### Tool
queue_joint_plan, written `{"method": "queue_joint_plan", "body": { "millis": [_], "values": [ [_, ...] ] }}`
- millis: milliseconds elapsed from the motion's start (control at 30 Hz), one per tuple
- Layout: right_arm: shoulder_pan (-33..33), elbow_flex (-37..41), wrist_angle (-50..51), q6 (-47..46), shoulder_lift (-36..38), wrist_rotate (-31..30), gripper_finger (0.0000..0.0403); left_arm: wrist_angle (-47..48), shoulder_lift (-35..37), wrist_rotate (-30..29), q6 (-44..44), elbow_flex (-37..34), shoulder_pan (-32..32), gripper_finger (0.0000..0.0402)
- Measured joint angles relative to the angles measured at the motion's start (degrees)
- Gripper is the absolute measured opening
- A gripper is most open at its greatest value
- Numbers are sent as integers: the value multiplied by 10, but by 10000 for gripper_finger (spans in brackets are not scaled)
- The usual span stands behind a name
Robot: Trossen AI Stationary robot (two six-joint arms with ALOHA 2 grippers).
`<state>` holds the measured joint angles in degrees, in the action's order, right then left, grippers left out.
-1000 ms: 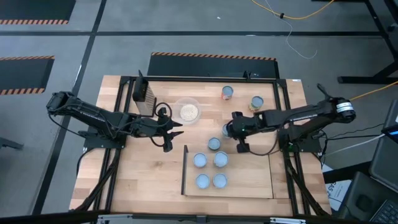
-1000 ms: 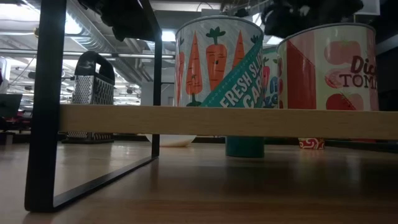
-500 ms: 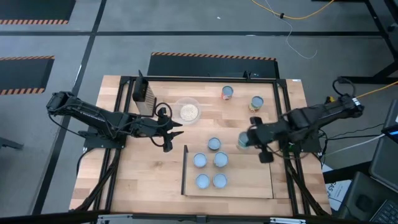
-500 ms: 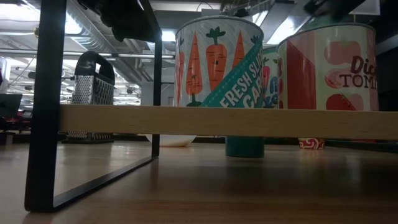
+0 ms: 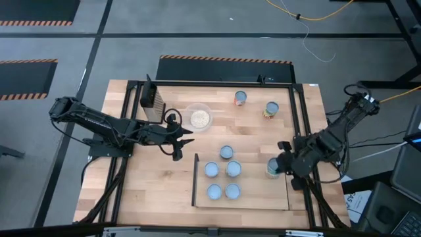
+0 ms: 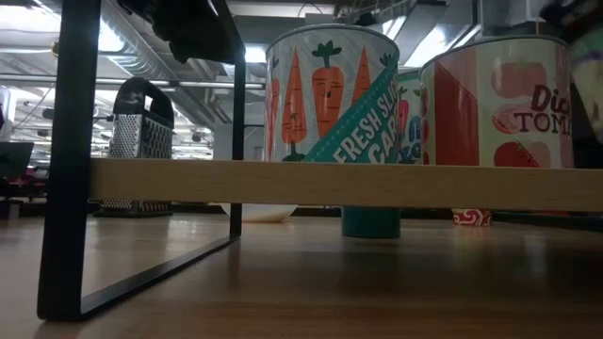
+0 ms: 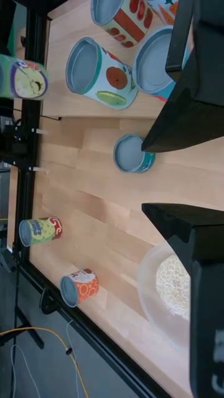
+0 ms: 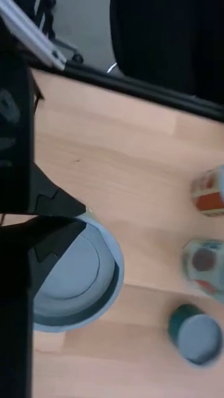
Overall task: Pick and place cans onto a shelf
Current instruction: Put the canned chicken soup on the shelf
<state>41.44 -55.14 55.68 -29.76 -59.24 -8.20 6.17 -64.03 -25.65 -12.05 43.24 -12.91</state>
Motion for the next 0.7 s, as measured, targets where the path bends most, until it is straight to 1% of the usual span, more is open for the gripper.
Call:
{"method": "queue_joint_plan", "body": {
  "millis": [133, 300, 600, 700],
  "values": [
    [29, 25, -2, -29, 0, -26, 6, 0, 0, 0, 0, 0, 0, 135],
    [49, 44, -9, -45, -2, -27, 6, 0, 0, 0, 0, 0, 0, 135],
    [50, 104, -80, -28, -2, -30, 9, 0, 0, 0, 0, 0, 0, 135],
    [50, 118, -97, -27, -2, -22, 10, 0, 0, 0, 0, 0, 0, 135]
  ]
}}
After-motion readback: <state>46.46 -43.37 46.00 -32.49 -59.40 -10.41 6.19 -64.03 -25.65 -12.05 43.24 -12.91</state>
